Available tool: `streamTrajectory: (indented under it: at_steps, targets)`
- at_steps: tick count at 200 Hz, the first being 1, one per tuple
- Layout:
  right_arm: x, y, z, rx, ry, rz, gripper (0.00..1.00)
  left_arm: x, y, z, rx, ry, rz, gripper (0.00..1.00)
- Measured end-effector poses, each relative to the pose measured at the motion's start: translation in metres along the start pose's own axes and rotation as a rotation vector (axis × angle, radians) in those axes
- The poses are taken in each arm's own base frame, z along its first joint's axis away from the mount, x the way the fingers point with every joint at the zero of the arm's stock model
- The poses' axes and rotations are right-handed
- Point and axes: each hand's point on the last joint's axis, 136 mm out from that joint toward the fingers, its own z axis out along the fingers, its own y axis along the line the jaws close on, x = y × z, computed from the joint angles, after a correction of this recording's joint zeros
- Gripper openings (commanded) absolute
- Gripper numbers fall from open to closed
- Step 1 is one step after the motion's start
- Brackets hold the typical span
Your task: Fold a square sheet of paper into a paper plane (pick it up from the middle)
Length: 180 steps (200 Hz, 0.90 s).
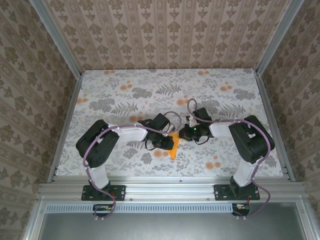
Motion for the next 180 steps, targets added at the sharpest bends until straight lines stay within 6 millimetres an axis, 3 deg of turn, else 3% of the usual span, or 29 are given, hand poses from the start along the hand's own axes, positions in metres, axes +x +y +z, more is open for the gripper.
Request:
streamTrajectory:
  at_steps: [43, 95, 180]
  targets:
    - [-0.003, -0.002, -0.003, 0.009, -0.01, 0.006, 0.07, 0.0, 0.0, 0.0, 0.002, -0.003, 0.001, 0.16]
    - [0.011, 0.008, -0.026, -0.014, -0.036, 0.0, 0.23, -0.001, -0.002, -0.005, 0.001, -0.007, 0.0, 0.21]
    - [0.024, 0.007, -0.012, -0.021, 0.014, 0.024, 0.3, -0.006, 0.0, -0.025, -0.025, -0.018, -0.032, 0.25]
